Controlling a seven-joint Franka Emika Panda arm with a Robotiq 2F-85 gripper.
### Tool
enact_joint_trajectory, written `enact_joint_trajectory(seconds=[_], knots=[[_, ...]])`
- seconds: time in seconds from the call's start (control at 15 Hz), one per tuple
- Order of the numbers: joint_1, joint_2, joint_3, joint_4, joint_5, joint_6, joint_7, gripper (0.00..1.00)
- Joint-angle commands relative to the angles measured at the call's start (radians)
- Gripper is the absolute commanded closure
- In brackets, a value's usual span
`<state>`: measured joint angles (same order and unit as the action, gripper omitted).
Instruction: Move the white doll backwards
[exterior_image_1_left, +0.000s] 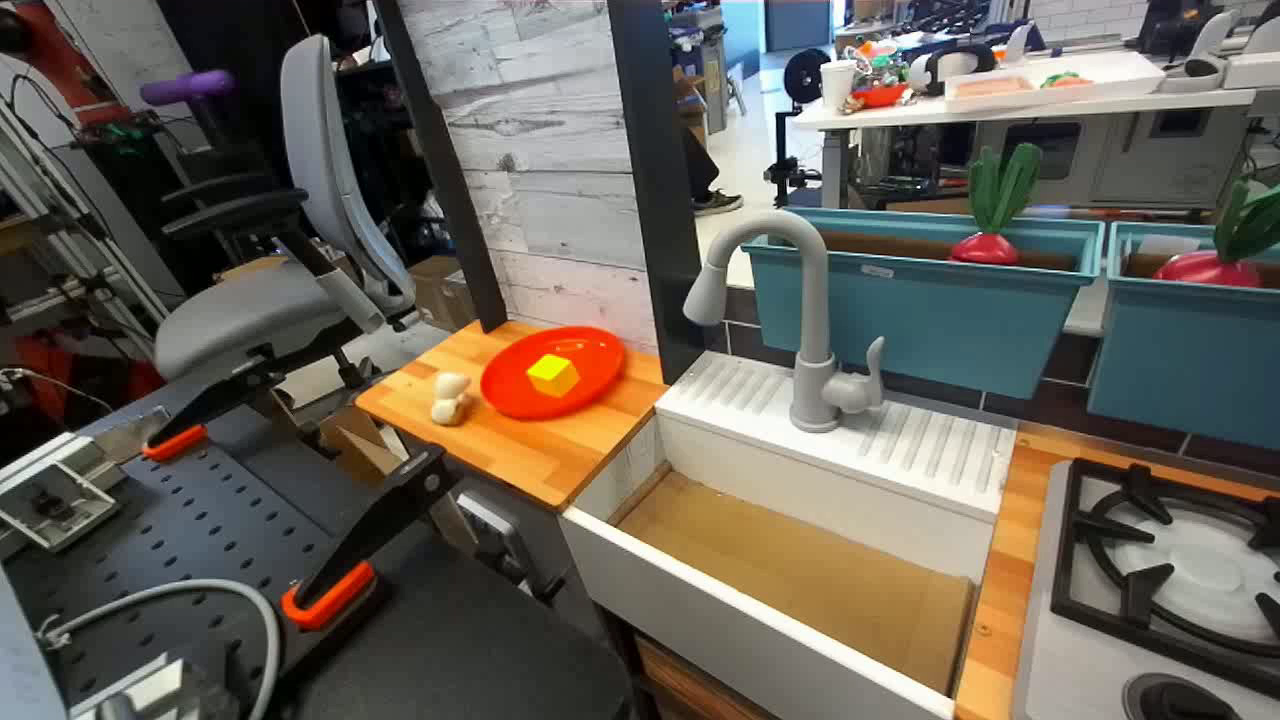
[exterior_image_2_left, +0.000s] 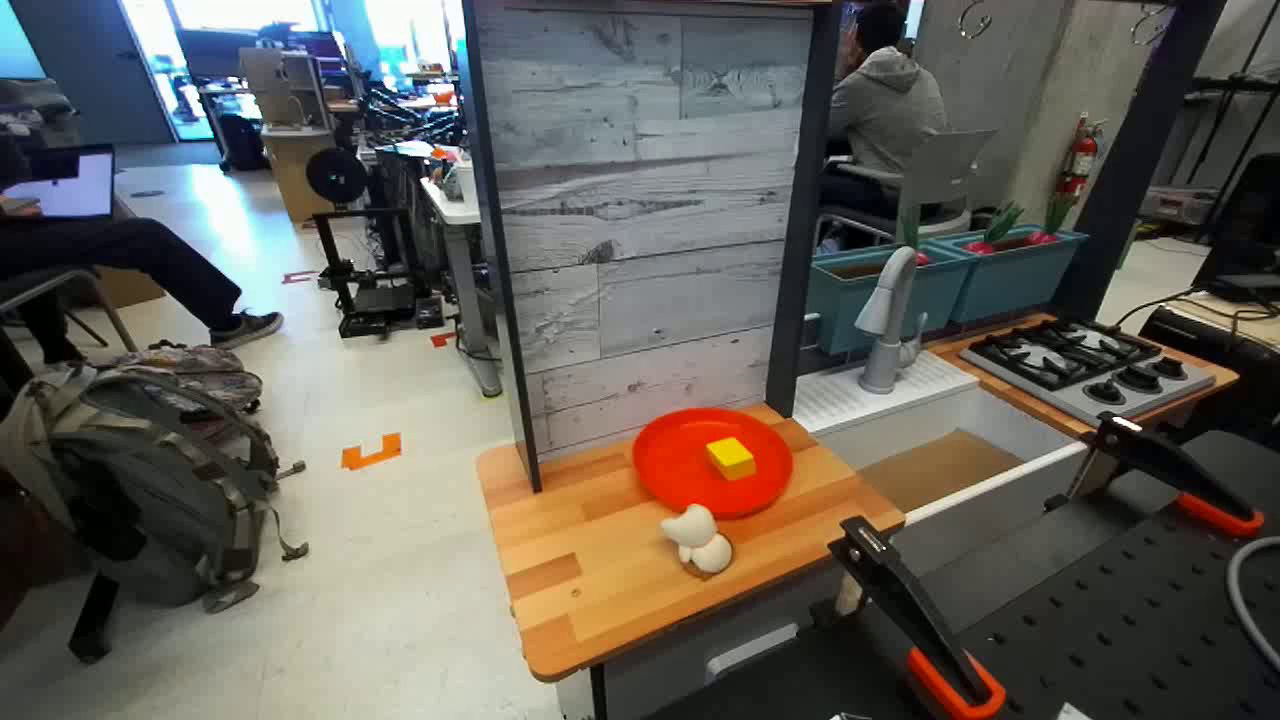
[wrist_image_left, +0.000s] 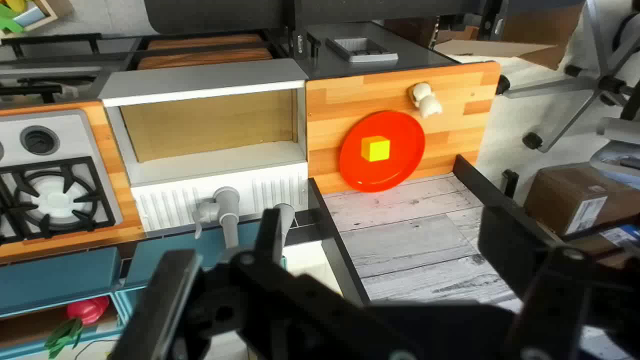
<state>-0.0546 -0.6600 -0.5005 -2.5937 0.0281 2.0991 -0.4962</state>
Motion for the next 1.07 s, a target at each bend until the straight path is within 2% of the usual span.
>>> enact_joint_trajectory(seconds=[0.0,0.2,0.6,0.73,1.0], knots=[[-0.032,0.011,0.029,0.002,0.025,-0.003,-0.019,0.00],[-0.032,0.011,0.029,0.002,0.025,-0.003,-0.019,0.00],[0.031,0.039,0.104,-0.104,0.101,0.193,0.007,0.00],[0.066,0.076,0.137,-0.149,0.138,0.307,0.014,0.00],[0.206,0.244,0.163,-0.175,0.253,0.519,-0.010,0.00]])
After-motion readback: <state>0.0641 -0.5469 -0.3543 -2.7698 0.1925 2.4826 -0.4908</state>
